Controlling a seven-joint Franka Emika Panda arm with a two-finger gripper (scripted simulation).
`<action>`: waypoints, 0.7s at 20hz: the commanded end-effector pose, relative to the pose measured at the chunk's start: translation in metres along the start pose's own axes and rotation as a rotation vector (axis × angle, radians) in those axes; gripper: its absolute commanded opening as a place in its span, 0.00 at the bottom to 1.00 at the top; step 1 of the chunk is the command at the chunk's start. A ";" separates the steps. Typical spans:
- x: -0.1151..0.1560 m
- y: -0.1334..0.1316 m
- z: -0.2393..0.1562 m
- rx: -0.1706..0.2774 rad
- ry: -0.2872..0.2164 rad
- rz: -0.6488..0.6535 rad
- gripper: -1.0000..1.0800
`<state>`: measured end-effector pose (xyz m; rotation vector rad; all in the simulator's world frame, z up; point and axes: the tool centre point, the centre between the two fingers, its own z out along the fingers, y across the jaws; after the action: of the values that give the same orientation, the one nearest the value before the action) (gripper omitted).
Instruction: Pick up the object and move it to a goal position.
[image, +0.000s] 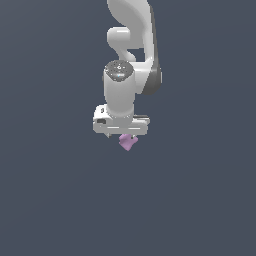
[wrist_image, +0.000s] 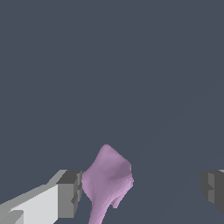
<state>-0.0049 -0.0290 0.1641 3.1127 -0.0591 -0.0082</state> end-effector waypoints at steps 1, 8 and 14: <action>0.000 0.000 0.000 0.000 0.000 0.000 0.96; 0.003 0.012 -0.004 -0.020 0.011 -0.031 0.96; 0.004 0.015 -0.005 -0.025 0.013 -0.041 0.96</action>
<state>-0.0011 -0.0443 0.1699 3.0883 0.0029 0.0110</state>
